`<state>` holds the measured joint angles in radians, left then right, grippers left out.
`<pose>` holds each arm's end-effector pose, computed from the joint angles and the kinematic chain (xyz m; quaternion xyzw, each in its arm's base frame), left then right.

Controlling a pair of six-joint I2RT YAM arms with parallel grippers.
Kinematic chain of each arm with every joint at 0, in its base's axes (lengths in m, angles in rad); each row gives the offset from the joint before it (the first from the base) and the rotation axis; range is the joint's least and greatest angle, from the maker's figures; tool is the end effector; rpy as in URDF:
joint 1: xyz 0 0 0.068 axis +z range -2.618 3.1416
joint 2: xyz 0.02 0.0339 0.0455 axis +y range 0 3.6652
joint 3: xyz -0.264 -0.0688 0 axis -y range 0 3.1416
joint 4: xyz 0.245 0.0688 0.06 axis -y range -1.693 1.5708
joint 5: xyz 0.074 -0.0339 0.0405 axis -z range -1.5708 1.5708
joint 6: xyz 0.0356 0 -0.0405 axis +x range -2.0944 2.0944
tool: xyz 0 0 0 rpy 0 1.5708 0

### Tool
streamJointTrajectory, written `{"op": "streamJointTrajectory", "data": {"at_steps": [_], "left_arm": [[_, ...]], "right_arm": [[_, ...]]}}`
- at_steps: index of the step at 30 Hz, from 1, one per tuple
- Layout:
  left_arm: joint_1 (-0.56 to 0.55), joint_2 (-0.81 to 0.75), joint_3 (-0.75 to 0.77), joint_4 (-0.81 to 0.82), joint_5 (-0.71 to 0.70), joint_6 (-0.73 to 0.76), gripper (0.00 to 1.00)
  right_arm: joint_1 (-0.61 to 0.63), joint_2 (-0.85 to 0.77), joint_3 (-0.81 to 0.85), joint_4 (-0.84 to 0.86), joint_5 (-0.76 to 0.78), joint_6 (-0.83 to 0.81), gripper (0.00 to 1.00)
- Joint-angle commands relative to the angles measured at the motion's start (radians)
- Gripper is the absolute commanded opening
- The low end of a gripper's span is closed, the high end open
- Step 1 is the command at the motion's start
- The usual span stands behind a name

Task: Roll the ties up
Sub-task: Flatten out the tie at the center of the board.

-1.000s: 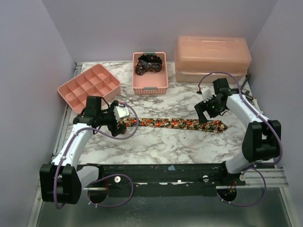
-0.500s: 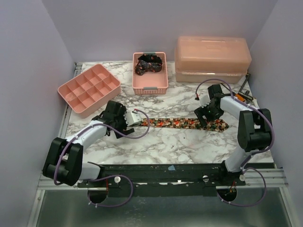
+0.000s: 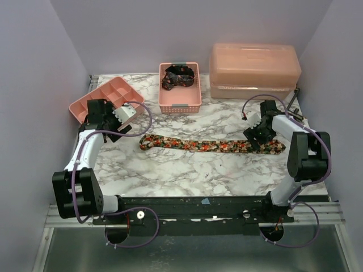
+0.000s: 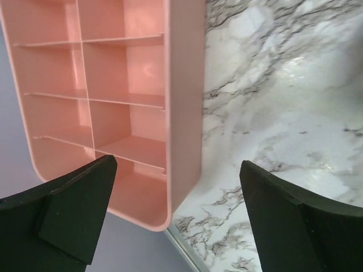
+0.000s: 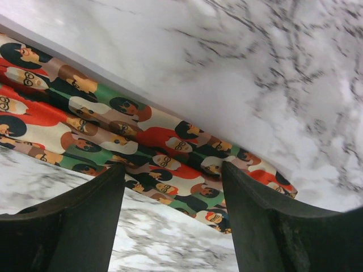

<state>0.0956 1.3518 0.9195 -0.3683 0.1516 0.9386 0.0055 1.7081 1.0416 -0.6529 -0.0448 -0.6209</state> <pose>0.2855 0.0220 0.2447 0.4040 0.8316 0.1242 0.3603 0.3130 0.0033 0.1646 -0.3083 0.9427 -0.0168 0.1262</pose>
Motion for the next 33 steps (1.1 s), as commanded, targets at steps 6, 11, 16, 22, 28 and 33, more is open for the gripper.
{"op": "streamJointTrajectory", "data": {"at_steps": [6, 11, 16, 22, 28, 33], "left_arm": [[-0.063, -0.117, -0.013, -0.33, 0.567, 0.142, 0.98], [-0.207, -0.111, -0.077, -0.263, 0.548, 0.148, 0.98], [-0.283, -0.094, -0.143, -0.189, 0.466, 0.239, 0.98], [-0.293, -0.094, -0.307, 0.134, 0.337, 0.359, 0.98], [-0.3, -0.036, -0.397, 0.421, 0.281, 0.427, 0.98], [-0.301, -0.037, -0.467, 0.555, 0.306, 0.47, 0.93]], "right_arm": [[-0.058, 0.045, 0.05, -0.078, 0.065, -0.143, 0.68], [-0.06, 0.048, 0.049, -0.09, 0.06, -0.151, 0.68], [-0.06, 0.049, 0.05, -0.094, 0.053, -0.151, 0.68], [-0.062, 0.061, 0.063, -0.099, 0.052, -0.147, 0.67], [-0.061, 0.071, 0.066, -0.105, 0.017, -0.143, 0.66], [-0.062, 0.061, 0.045, -0.103, 0.015, -0.148, 0.64]]}}
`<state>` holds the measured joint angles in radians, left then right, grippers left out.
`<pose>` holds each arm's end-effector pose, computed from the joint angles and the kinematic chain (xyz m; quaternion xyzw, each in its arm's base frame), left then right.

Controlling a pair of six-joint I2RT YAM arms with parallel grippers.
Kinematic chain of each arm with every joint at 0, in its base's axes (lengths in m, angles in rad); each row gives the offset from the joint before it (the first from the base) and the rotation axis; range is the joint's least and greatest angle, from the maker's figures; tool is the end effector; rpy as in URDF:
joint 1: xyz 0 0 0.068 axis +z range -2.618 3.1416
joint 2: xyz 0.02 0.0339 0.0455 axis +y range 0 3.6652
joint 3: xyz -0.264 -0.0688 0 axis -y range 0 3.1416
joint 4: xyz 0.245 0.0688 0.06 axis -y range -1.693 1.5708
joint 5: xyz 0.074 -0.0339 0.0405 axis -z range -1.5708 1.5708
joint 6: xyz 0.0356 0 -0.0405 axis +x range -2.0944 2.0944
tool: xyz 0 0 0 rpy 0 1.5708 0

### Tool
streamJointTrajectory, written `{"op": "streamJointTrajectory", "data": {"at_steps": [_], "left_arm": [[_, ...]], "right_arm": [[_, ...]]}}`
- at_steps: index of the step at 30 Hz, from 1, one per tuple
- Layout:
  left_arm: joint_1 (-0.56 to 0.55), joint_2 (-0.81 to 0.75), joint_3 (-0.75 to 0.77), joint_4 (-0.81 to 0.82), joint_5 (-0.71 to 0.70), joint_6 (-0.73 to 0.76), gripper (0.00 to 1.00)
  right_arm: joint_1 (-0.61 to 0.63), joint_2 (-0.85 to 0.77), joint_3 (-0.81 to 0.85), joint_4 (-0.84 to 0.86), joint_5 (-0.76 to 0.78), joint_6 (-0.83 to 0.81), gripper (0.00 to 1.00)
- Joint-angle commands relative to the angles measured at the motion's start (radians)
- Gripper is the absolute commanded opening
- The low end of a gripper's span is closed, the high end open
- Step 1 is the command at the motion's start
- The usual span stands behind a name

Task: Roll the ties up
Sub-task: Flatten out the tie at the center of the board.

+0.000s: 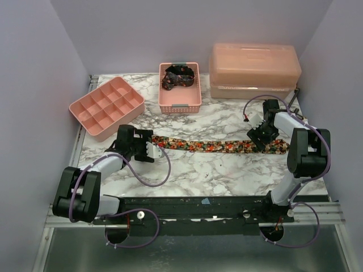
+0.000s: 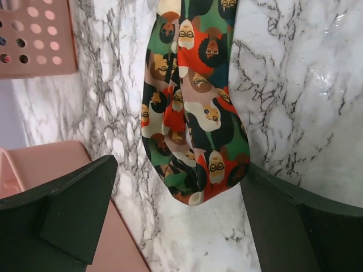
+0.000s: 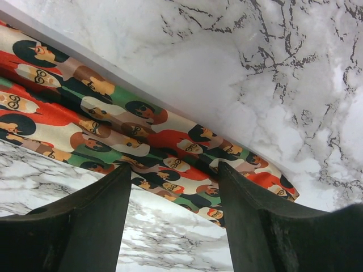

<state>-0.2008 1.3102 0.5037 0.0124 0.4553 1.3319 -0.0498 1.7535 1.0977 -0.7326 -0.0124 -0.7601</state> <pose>0.2312 -0.0630 0.1577 0.6869 0.5903 0.0213 0.4234 0.3182 -0.0154 0.1635 -0.3468 0.9335 -0.0302 0.0861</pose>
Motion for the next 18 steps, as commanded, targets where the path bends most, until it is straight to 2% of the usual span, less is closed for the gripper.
{"op": "streamJointTrajectory", "data": {"at_steps": [1, 7, 11, 14, 18], "left_arm": [[-0.006, -0.007, -0.063, 0.174, 0.02, 0.086, 0.88], [-0.008, -0.116, -0.074, 0.039, 0.117, 0.047, 0.37], [-0.008, -0.199, -0.031, -0.168, 0.141, -0.007, 0.11], [-0.008, -0.255, 0.028, -0.376, 0.159, -0.052, 0.04], [0.0, -0.232, 0.084, -0.499, 0.136, -0.153, 0.02]], "right_arm": [[-0.006, 0.01, -0.014, -0.023, -0.018, -0.01, 0.64], [-0.008, -0.006, -0.029, -0.02, -0.003, -0.018, 0.6], [-0.026, -0.025, -0.02, -0.046, -0.003, -0.037, 0.56], [-0.059, -0.049, -0.011, -0.061, 0.004, -0.067, 0.52], [-0.085, -0.03, 0.017, -0.055, 0.008, -0.091, 0.48]]}}
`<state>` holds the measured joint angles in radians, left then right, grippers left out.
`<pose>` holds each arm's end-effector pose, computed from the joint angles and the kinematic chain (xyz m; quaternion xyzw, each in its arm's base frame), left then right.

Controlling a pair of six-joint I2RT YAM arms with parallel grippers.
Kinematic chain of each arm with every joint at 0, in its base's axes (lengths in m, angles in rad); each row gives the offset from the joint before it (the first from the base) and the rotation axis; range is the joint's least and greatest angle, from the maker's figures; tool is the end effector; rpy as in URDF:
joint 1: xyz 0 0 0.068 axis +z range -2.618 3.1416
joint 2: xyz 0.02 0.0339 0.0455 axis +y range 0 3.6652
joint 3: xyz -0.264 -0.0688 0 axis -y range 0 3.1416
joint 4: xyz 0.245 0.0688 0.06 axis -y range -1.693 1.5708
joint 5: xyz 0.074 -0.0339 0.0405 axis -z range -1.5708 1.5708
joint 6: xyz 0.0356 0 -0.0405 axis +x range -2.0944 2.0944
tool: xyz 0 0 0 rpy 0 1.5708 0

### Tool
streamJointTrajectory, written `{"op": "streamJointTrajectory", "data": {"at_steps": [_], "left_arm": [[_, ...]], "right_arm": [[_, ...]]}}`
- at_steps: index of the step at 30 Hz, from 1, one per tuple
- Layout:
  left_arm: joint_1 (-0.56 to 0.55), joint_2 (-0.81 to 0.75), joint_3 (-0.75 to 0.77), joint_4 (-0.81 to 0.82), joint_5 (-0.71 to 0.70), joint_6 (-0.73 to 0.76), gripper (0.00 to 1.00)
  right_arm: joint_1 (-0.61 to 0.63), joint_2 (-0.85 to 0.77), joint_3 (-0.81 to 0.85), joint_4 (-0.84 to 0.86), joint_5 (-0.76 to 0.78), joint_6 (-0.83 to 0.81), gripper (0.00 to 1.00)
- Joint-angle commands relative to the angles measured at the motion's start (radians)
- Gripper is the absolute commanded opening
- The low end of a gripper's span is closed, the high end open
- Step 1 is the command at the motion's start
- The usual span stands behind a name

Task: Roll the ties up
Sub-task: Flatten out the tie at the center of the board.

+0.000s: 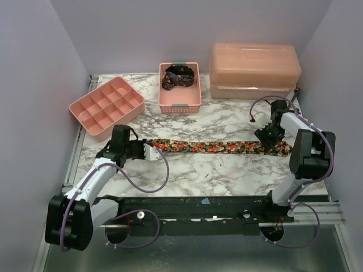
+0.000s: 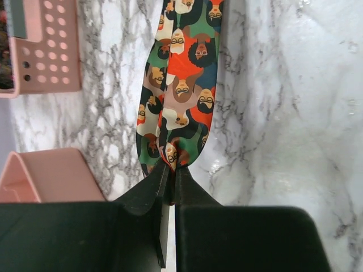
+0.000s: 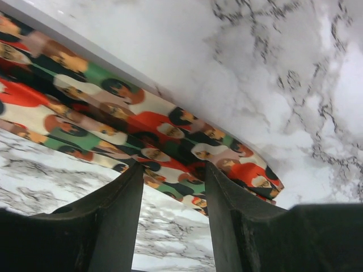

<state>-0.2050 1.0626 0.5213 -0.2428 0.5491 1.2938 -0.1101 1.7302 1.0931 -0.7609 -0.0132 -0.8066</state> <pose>0.1982 -0.0602 0.1956 0.6817 0.5801 -0.0231 0.4453 0.3115 -0.0340 0.1687 -0.3405 0.9363 -0.0323 0.0803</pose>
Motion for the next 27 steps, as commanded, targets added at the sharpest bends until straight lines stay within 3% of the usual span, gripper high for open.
{"op": "streamJointTrajectory", "data": {"at_steps": [1, 5, 12, 19, 23, 27], "left_arm": [[0.015, 0.053, 0.097, -0.284, 0.055, -0.133, 0.02], [0.061, 0.235, 0.285, -0.486, 0.143, -0.186, 0.03], [0.107, 0.434, 0.433, -0.428, 0.056, -0.293, 0.06], [0.102, 0.596, 0.512, -0.433, -0.068, -0.28, 0.32], [0.098, 0.596, 0.521, -0.447, -0.102, -0.265, 0.42], [0.113, 0.533, 0.53, -0.486, -0.028, -0.3, 0.65]], "right_arm": [[-0.025, 0.011, 0.034, -0.025, 0.007, -0.042, 0.48], [-0.025, 0.081, 0.084, -0.027, 0.008, -0.035, 0.46], [-0.025, 0.156, 0.096, 0.028, 0.057, -0.049, 0.44], [-0.026, 0.183, 0.09, 0.039, 0.049, -0.043, 0.44], [-0.025, 0.155, 0.125, -0.016, -0.022, -0.035, 0.54], [-0.025, 0.095, 0.212, -0.123, -0.124, -0.019, 0.64]]}}
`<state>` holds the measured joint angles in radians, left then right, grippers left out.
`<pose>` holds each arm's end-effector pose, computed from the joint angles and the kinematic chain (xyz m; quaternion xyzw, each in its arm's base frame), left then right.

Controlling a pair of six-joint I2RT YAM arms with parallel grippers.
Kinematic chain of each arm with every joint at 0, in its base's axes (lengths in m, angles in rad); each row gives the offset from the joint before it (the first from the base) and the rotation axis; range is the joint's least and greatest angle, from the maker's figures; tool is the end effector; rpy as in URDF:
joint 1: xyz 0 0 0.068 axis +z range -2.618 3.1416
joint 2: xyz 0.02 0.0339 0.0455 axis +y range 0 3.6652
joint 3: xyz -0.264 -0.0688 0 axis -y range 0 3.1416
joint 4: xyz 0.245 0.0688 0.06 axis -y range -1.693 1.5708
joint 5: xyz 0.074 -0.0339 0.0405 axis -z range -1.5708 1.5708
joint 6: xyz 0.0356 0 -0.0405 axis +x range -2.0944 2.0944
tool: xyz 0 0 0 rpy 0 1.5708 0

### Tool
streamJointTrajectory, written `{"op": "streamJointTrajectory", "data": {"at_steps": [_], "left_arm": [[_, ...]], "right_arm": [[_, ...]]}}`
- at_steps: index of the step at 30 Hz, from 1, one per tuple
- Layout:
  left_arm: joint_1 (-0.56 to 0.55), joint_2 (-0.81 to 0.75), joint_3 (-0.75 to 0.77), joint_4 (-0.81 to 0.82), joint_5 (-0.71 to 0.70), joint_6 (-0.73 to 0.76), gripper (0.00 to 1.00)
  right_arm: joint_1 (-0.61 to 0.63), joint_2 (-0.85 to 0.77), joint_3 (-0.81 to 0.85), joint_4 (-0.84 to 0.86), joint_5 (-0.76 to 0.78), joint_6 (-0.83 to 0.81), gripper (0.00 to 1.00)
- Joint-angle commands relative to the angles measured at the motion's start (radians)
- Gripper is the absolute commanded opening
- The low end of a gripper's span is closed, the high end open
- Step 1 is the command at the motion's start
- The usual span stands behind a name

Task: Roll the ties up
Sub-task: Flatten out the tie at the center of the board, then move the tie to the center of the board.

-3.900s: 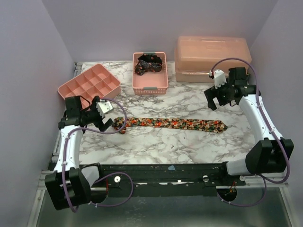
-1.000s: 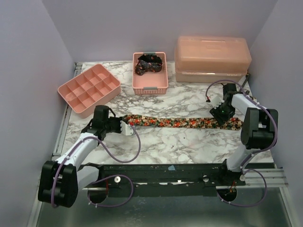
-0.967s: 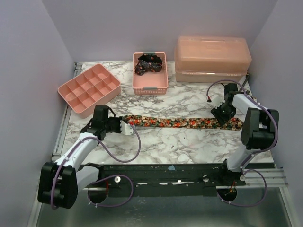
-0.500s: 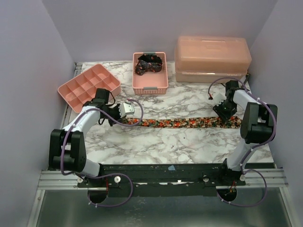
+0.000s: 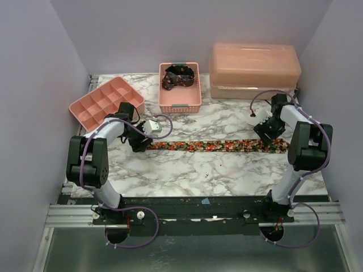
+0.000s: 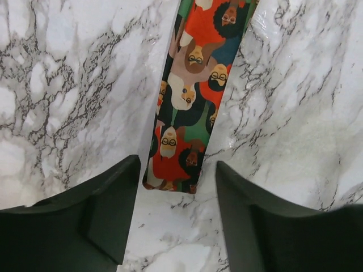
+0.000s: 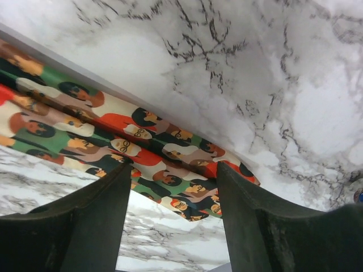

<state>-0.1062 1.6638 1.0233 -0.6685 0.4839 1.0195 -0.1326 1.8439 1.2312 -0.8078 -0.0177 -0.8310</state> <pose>0.3007 -0.0487 0.1761 0.5401 0.7974 -0.1573 0.2185 0.3396 -0.0447 0.1675 -0.3418 0.9367 -0.0270 0.0706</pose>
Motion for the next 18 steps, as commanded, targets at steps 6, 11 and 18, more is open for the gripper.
{"op": "streamJointTrajectory", "data": {"at_steps": [6, 11, 18], "left_arm": [[0.066, -0.153, 0.119, -0.146, 0.314, -0.216, 0.98], [0.071, -0.22, 0.045, 0.017, 0.558, -0.574, 0.98], [0.049, -0.259, -0.182, 0.531, 0.528, -1.161, 0.98]], "right_arm": [[-0.002, -0.083, 0.249, -0.215, -0.291, 0.08, 0.74], [-0.003, -0.085, 0.292, -0.292, -0.507, 0.171, 0.74], [0.003, -0.049, 0.137, -0.213, -0.584, 0.231, 0.66]]}}
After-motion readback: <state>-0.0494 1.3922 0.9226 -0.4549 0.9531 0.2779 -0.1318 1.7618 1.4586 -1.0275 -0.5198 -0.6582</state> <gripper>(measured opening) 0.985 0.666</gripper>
